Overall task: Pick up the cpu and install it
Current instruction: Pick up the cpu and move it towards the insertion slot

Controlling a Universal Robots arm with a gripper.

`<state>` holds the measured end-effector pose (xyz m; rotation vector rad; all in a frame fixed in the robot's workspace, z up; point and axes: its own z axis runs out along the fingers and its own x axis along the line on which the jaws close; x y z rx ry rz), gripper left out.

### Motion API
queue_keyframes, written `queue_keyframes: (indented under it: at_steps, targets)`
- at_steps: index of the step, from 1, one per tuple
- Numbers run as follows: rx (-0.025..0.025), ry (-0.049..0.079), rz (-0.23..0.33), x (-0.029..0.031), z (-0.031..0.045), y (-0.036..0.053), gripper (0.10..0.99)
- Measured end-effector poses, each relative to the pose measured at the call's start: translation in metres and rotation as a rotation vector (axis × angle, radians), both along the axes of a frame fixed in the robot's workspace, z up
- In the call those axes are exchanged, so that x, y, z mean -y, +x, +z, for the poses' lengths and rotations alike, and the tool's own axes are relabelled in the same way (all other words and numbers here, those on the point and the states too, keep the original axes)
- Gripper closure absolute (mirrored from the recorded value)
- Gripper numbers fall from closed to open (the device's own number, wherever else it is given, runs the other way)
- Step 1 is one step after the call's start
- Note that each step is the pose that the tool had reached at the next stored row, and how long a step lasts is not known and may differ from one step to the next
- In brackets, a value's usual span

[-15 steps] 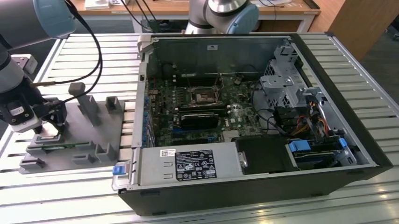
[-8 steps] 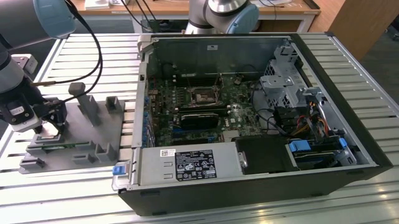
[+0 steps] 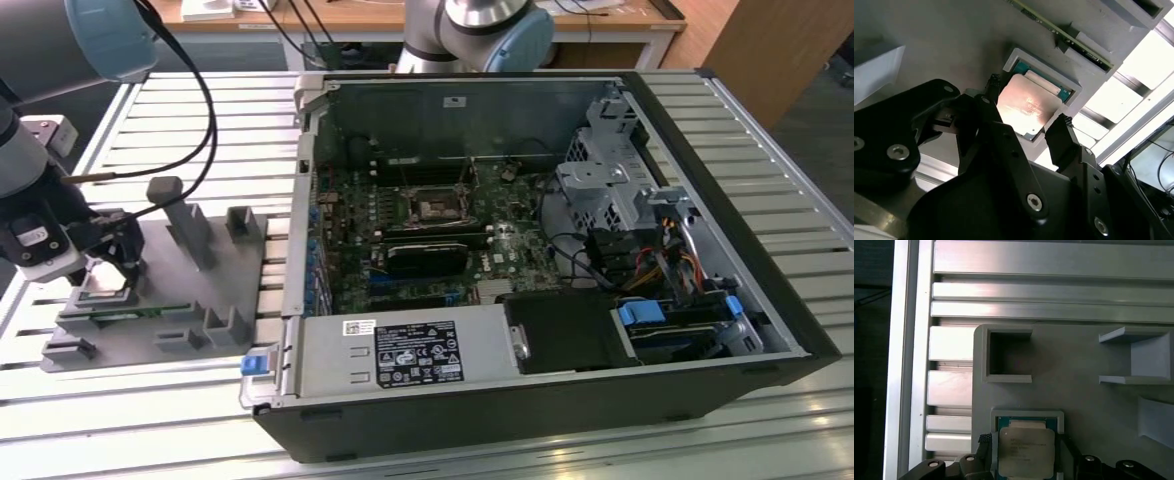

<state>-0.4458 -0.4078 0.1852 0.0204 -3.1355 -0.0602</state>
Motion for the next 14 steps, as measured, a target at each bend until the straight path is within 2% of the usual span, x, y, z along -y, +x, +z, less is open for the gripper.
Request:
queue_keyframes:
  at_steps: [2, 8, 9, 14]
  targets:
    - [0.0033, 0.0, 0.0, 0.0001, 0.0001, -0.0009, 0.443]
    - [0.004, 0.0, 0.0, 0.0, 0.0, -0.001, 0.455]
    - [0.0041, 0.0, 0.0, 0.0, 0.0001, -0.001, 0.525]
    - [0.0039, 0.0, 0.0, 0.0, 0.0004, -0.0009, 0.557]
